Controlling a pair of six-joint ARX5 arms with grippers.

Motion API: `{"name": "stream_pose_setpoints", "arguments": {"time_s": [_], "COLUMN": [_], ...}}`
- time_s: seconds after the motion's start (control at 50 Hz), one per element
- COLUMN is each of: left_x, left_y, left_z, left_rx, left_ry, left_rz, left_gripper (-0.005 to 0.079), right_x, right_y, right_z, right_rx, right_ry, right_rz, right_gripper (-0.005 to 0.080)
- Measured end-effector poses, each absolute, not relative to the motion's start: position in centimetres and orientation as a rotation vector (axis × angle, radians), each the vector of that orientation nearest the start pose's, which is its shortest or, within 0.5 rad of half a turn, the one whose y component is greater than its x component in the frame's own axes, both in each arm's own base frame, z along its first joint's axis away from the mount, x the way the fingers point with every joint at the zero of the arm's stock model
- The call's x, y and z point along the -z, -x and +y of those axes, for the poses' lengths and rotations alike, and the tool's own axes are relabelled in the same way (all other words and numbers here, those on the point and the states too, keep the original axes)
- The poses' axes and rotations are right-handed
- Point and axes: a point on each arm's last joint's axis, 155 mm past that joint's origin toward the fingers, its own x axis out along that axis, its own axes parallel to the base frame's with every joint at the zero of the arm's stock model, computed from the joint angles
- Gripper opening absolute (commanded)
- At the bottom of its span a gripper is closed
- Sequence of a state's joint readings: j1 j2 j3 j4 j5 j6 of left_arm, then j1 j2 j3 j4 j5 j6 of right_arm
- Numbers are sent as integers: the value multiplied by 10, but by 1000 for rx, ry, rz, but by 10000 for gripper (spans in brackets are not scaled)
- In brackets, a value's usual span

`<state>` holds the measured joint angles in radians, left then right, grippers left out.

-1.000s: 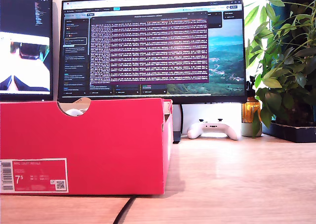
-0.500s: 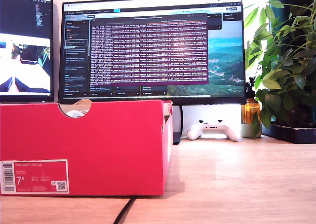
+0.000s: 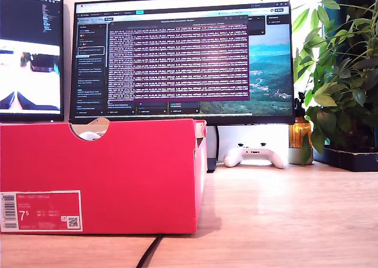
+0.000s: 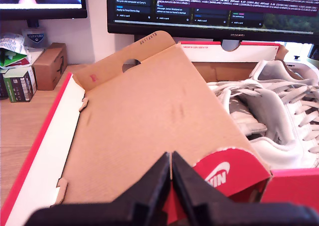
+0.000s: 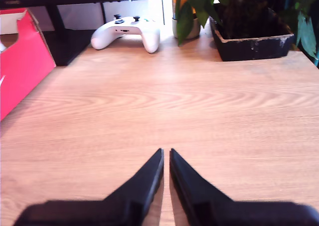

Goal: Pack the white shoes by picking the first shoe and placing it inside the red shoebox, left side, then picking and rotating the second shoe and placing it in the shoebox

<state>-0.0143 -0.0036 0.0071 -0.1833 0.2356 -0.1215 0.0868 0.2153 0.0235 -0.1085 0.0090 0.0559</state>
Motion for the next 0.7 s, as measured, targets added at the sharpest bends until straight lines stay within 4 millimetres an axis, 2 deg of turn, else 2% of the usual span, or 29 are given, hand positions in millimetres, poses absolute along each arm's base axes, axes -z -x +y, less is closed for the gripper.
{"name": "stream_pose_setpoints", "arguments": {"time_s": [0.2, 0.32, 0.54, 0.64, 0.7], "left_x": [-123, -123, -123, -123, -123], "left_y": [-243, -243, -243, -243, -243], "left_z": [-46, -46, -46, -46, -46], "left_rx": [238, 238, 238, 238, 238], "left_ry": [140, 140, 140, 140, 140], "left_rz": [187, 187, 187, 187, 188], "left_gripper": [-19, -19, -19, -19, -19], "right_x": [-92, -100, -116, -121, -131], "right_y": [-252, -254, -251, -248, -248], "right_z": [21, 25, 34, 27, 17], "right_rx": [-66, -91, -145, -124, -85], "right_ry": [-94, -43, -51, -55, -57], "right_rz": [327, 292, 227, 202, 156], "right_gripper": [-12, -12, -12, -12, -12]}}
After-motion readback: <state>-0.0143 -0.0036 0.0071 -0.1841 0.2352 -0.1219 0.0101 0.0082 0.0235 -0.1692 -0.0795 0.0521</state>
